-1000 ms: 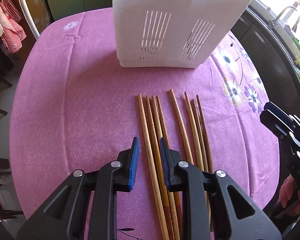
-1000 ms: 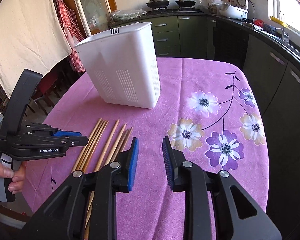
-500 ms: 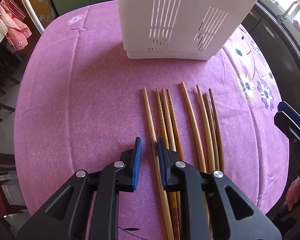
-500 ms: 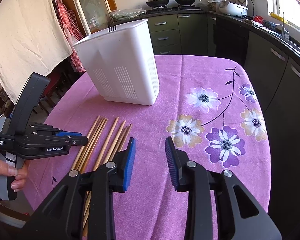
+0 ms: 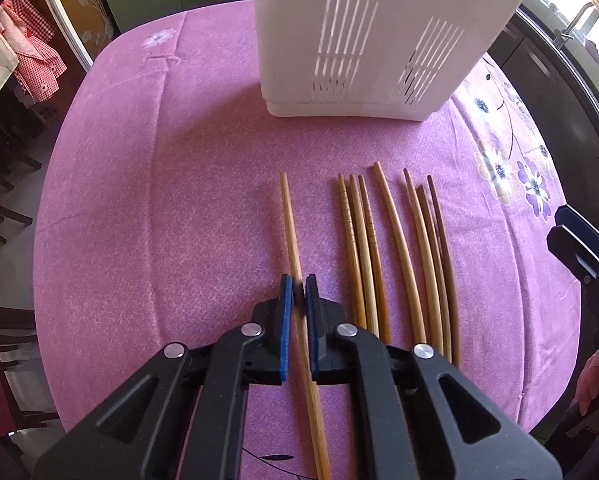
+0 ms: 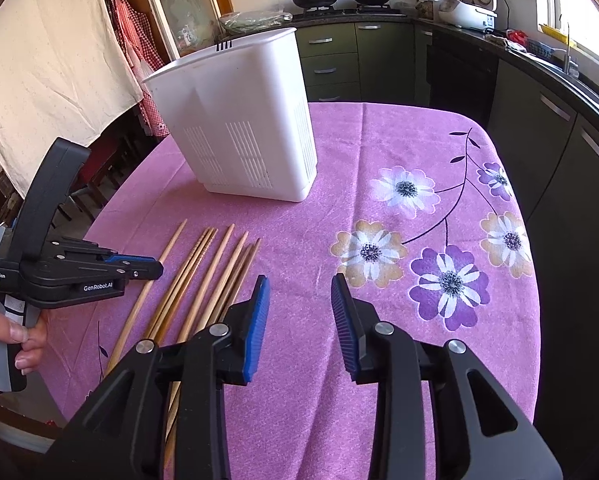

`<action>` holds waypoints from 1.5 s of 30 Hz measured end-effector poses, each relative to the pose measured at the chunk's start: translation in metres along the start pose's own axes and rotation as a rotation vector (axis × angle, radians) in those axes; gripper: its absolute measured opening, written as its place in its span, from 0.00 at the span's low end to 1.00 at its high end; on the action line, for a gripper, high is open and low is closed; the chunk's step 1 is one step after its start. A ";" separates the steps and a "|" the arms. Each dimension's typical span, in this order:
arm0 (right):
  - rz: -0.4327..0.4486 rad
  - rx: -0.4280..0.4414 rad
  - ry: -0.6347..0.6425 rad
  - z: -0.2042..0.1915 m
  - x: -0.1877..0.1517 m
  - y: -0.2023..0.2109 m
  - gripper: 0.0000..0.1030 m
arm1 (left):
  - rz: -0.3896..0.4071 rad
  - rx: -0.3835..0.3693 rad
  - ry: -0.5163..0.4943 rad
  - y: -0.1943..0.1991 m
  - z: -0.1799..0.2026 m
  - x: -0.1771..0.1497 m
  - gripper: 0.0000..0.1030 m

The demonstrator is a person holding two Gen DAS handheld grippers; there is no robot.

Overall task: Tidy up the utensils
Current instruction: 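Grasp one wooden chopstick with left gripper while right gripper moves to chopsticks, then grasp another wooden chopstick with right gripper while left gripper lifts its chopstick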

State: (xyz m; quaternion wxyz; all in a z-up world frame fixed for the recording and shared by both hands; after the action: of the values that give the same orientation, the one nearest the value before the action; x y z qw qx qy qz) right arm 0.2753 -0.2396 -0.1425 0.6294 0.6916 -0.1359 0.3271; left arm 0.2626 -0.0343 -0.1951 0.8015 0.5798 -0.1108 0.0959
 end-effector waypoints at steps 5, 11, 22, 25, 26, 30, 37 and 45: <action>-0.024 0.014 0.012 -0.009 0.002 -0.002 0.31 | 0.086 -0.011 -0.019 0.032 -0.002 0.002 0.06; -0.114 0.062 0.041 -0.028 0.000 -0.017 0.31 | 0.222 -0.016 -0.063 0.082 0.001 0.003 0.06; -0.321 0.092 0.079 -0.062 -0.013 -0.053 0.14 | 0.396 -0.026 -0.144 0.144 0.012 -0.009 0.06; -0.336 0.068 0.094 -0.069 -0.015 -0.055 0.14 | 0.423 -0.026 -0.160 0.150 0.013 -0.013 0.06; -0.340 0.052 0.100 -0.071 -0.015 -0.057 0.14 | 0.429 -0.029 -0.164 0.152 0.013 -0.014 0.06; -0.357 0.001 0.127 -0.076 -0.017 -0.059 0.14 | 0.451 -0.034 -0.173 0.158 0.012 -0.018 0.06; -0.357 -0.100 0.197 -0.100 -0.013 -0.068 0.13 | 0.451 -0.049 -0.190 0.158 0.011 -0.024 0.06; -0.325 -0.084 0.182 -0.110 -0.009 -0.064 0.06 | 0.325 -0.068 -0.132 0.127 -0.004 -0.017 0.06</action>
State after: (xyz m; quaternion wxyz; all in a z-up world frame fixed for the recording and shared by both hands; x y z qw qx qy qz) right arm 0.2757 -0.1253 -0.1990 0.7119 0.6452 0.0216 0.2766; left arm 0.2114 0.0087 -0.0863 0.7854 0.5319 -0.2589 0.1822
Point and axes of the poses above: each gripper's, at about its wrist camera, not at the fingertips, and y roughly against the way its jaws point, z to its right, x to its top, the point moved 8 cm from there along -y, roughly the way its jaws point, and after that the axes turned 15 degrees about -x, right-handed, at the moved point
